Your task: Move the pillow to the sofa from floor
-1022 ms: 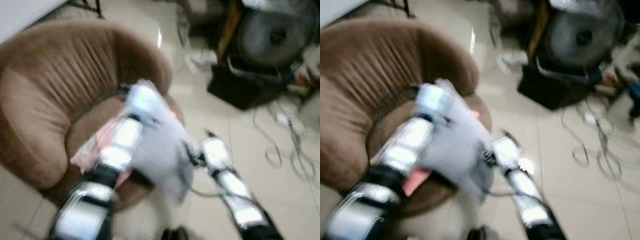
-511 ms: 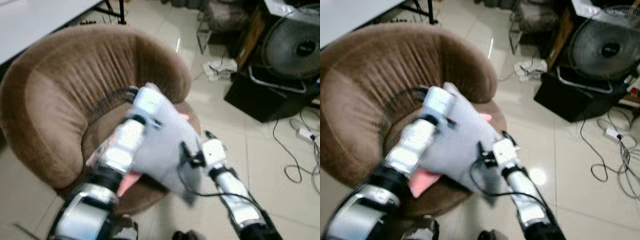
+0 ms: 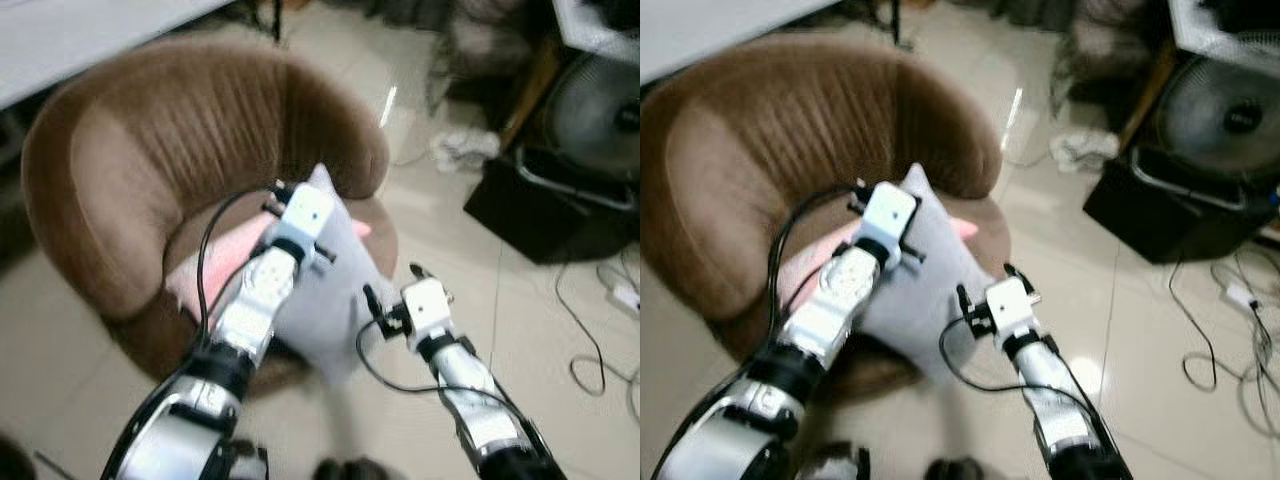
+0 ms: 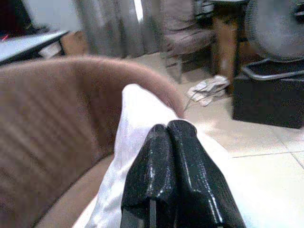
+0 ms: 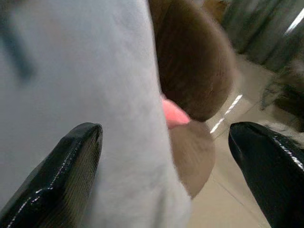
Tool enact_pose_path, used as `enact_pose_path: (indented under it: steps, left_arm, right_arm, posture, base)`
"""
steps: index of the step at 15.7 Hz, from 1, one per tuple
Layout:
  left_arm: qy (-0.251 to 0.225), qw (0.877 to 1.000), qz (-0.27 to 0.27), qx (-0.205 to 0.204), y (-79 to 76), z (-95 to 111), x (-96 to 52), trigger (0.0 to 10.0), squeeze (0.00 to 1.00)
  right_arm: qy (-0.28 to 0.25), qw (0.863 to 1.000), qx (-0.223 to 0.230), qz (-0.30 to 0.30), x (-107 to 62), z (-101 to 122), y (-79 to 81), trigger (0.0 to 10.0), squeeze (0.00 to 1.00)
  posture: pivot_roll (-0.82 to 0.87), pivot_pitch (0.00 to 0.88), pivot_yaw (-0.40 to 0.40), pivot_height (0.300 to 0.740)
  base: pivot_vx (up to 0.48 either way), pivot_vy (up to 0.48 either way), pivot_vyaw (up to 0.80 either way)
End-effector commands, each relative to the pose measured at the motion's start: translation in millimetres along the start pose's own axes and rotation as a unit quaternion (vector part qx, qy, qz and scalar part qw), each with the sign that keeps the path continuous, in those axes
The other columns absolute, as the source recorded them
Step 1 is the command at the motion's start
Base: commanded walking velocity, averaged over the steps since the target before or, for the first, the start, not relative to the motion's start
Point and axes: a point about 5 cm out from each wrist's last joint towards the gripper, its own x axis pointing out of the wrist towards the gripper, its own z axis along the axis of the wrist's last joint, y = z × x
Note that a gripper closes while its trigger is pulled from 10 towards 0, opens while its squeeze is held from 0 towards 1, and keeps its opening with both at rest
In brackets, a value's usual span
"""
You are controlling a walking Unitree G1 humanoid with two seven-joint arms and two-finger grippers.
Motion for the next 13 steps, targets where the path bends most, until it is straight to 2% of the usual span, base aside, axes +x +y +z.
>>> enact_pose_path:
  steps: [1,5,10,13]
  left_arm:
    - [-0.029,1.0,0.009,-0.003,4.4,13,1.4,0.0,0.0]
    - [-0.023,0.999,0.025,-0.016,8.3,11,1.4,0.0,0.0]
    - [-0.014,0.999,0.029,-0.005,10.1,10,1.6,0.0,0.0]
    - [-0.03,0.999,0.031,-0.001,15.2,22,3.9,0.0,0.0]
  right_arm:
    - [0.003,1.0,0.01,-0.006,-1.2,-1,-1.7,10.0,0.0]
    - [0.008,1.0,0.012,-0.001,-2.7,-2,-1.1,10.0,0.0]
    - [0.012,1.0,0.011,0.0,-5.2,-5,-1.8,10.0,0.0]
    - [0.02,1.0,0.01,0.003,-7.6,-8,-1.5,10.0,0.0]
  posture:
    - [0.16,0.155,-0.111,0.74]
    - [0.16,0.162,-0.111,0.74]
    - [0.15,0.167,-0.112,0.74]
    - [0.15,0.168,-0.112,0.74]
  base:
    - [0.36,0.0,0.44]
    - [0.0,0.0,0.0]
    - [0.477,0.0,0.0]
    - [0.48,0.0,0.0]
